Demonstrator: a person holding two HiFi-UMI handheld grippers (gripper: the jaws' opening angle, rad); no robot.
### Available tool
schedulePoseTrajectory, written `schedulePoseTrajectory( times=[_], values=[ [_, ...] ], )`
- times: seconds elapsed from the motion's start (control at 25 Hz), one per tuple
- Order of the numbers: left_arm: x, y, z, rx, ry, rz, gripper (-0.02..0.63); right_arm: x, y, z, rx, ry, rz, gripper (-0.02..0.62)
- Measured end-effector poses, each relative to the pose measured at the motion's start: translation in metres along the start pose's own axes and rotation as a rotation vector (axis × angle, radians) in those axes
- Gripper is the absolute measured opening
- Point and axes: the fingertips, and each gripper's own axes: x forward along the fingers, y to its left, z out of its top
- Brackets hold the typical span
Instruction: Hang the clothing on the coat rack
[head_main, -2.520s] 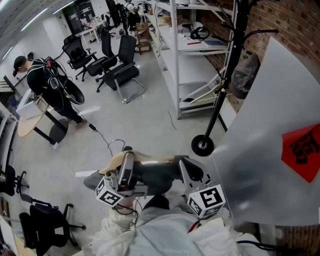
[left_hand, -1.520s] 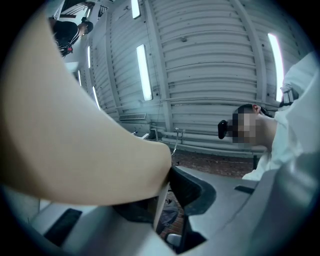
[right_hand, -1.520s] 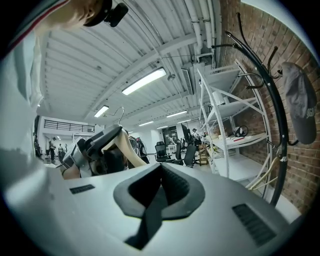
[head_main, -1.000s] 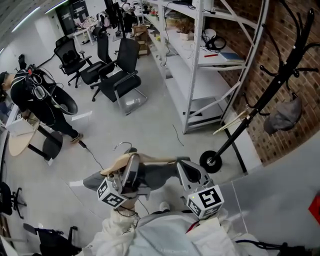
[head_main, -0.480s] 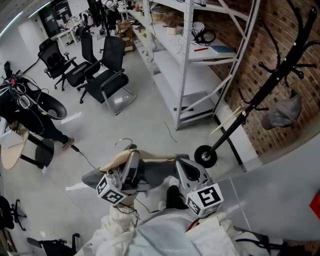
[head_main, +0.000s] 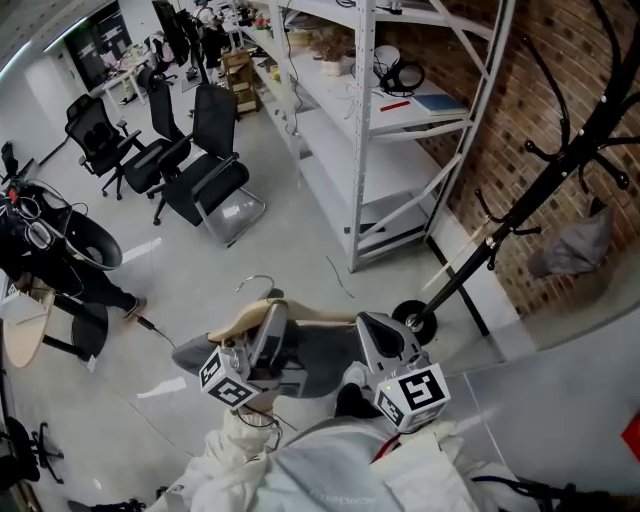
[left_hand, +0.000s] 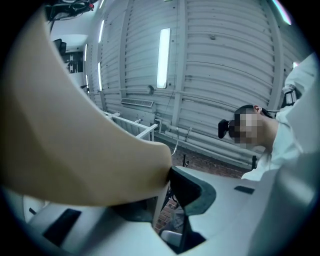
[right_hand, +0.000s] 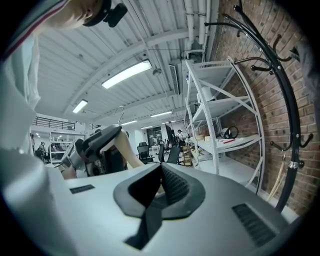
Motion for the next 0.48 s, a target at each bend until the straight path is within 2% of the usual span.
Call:
schedulePoseTrajectory(
  times=[0.2,0.48],
  values=[
    [0.039,0.023,-0.017,-0.041,0.043,-0.042,0.102,0.017,-0.039,0.01,0.016,-0.033,-0.057,0.025],
    [0.112,0.05,-0.062,-0.102,0.112,-0.113,0.103,0.024,-0.115,0.022,0.02,-0.036,-0.149,0.025]
  ],
)
